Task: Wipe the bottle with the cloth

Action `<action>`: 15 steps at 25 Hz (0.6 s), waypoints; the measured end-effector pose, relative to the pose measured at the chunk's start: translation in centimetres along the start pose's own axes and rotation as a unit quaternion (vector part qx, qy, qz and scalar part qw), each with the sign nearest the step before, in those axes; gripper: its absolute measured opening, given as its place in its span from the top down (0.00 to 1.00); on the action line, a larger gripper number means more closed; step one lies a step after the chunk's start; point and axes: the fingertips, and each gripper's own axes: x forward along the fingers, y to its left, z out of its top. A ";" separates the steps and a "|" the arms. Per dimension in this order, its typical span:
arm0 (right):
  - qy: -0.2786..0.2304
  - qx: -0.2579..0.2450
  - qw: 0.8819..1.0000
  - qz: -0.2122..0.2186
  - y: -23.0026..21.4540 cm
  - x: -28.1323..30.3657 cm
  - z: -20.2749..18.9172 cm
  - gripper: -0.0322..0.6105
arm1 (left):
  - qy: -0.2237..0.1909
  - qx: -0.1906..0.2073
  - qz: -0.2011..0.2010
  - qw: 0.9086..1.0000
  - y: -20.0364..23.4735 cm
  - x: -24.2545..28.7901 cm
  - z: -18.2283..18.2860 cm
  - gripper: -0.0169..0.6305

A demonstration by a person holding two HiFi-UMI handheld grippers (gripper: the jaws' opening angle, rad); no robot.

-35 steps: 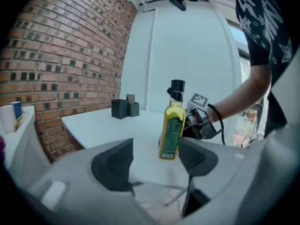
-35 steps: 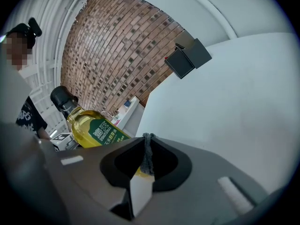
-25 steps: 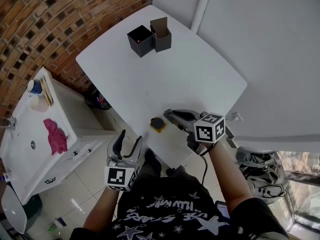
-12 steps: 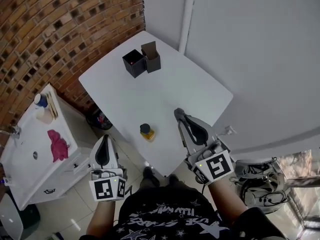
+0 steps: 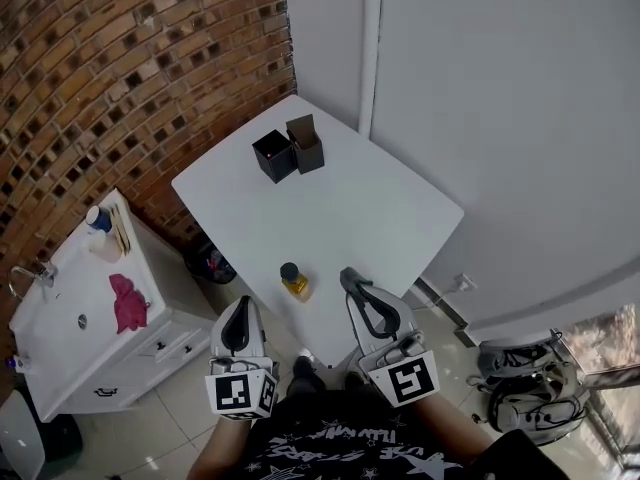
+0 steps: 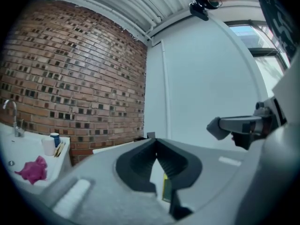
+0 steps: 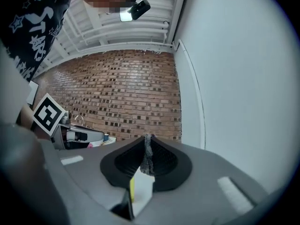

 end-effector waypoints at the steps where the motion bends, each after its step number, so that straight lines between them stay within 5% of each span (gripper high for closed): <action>1: 0.000 -0.001 1.000 0.003 0.0 -0.1 0.0 0.89 | 0.001 0.001 -0.002 1.000 -0.3 -0.1 -0.2 0.97; 15: 0.001 0.006 0.999 0.047 1.1 -0.6 -0.1 0.89 | -0.001 -0.002 -0.013 1.000 -3.0 -1.2 -1.3 0.97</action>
